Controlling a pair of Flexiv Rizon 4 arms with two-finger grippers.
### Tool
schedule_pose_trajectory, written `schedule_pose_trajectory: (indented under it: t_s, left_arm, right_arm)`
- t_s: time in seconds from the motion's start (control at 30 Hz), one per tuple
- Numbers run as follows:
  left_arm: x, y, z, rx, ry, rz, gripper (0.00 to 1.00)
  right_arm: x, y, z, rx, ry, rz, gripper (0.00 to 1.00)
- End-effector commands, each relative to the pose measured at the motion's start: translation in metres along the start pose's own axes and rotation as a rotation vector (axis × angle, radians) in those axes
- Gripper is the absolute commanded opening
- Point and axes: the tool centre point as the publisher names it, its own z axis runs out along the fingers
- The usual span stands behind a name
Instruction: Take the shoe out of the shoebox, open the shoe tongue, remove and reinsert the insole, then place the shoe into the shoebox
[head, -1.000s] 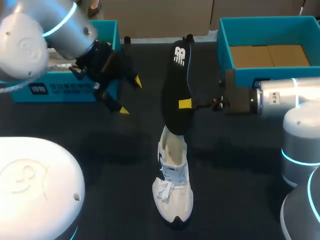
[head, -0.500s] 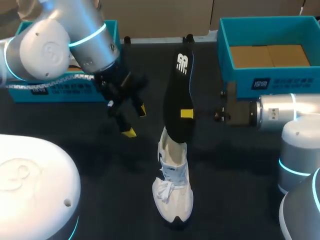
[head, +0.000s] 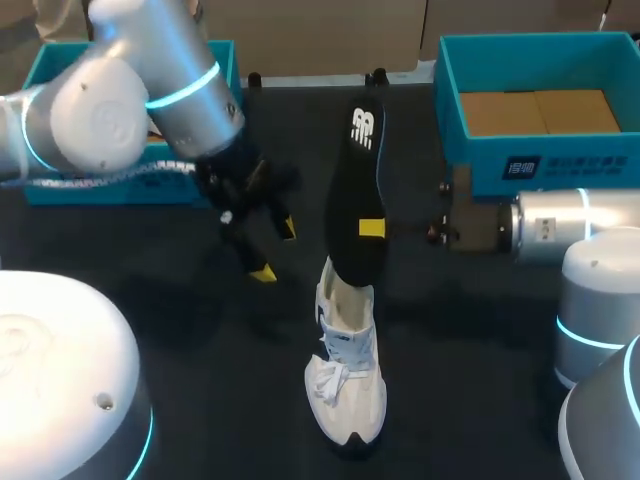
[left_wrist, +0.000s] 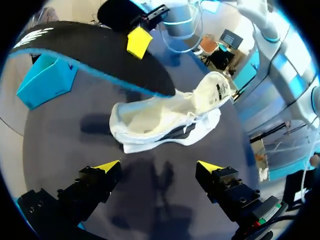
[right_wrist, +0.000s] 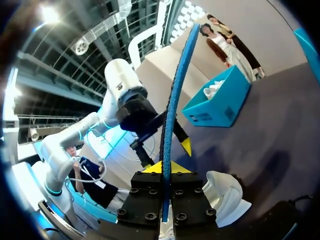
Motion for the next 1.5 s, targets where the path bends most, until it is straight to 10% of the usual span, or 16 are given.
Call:
schedule_pose_trajectory:
  t_s: [0.03, 1.5]
  left_arm:
    - [0.005, 0.001, 0.030, -0.024, -0.039, 0.017, 1.00]
    - [-0.004, 0.004, 0.051, 0.090, -0.083, 0.009, 1.00]
  right_arm:
    - [-0.012, -0.006, 0.007, -0.015, 0.043, -0.014, 0.00]
    - [-0.026, -0.009, 0.017, -0.081, 0.095, -0.093, 0.00]
